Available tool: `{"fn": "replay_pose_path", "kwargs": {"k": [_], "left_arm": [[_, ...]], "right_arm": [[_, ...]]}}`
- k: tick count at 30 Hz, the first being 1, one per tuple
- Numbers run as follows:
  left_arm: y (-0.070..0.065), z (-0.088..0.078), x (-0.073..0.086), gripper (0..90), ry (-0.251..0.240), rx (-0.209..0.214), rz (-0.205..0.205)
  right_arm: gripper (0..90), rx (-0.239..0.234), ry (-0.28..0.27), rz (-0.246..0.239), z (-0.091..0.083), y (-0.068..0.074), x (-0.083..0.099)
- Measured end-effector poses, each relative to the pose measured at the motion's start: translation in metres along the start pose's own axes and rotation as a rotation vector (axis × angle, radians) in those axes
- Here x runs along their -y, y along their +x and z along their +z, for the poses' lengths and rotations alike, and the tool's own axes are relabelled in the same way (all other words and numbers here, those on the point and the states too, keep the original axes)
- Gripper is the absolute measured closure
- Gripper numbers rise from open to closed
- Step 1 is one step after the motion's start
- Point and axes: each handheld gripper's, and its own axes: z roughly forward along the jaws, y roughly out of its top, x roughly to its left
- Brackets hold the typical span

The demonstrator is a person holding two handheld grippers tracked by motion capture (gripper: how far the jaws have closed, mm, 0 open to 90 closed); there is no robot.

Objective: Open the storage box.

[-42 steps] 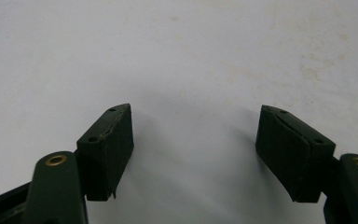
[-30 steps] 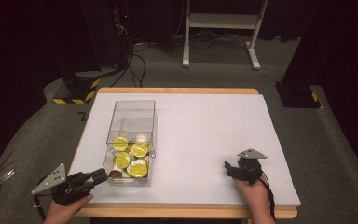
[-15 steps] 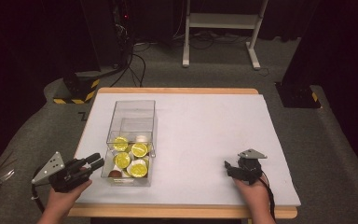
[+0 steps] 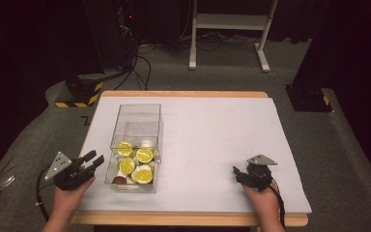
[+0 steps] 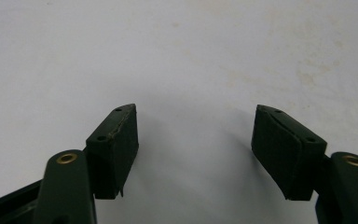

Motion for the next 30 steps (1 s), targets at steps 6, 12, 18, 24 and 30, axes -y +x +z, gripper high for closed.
{"fn": "replay_pose_path", "kwargs": {"k": [6, 12, 18, 24, 30], "left_arm": [[0.005, 0.008, 0.015, 47.1, 0.086, -0.059, 0.025], [0.01, 0.015, 0.025, 41.3, 0.169, -0.072, 0.012], [0.01, 0.018, 0.03, 40.0, 0.184, -0.077, 0.003], [0.007, 0.02, 0.03, 38.4, 0.21, -0.094, 0.03], [0.006, 0.02, 0.03, 37.9, 0.219, -0.083, 0.038]], "right_arm": [[32.6, -0.045, -0.062, -0.023, -0.01, 0.013, -0.007], [32.6, -0.085, -0.1, -0.068, -0.018, 0.035, -0.018], [32.5, -0.136, -0.135, -0.102, -0.027, 0.056, -0.031], [32.2, -0.163, -0.15, -0.122, -0.029, 0.071, -0.04], [32.2, -0.206, -0.165, -0.147, -0.028, 0.089, -0.056]]}}
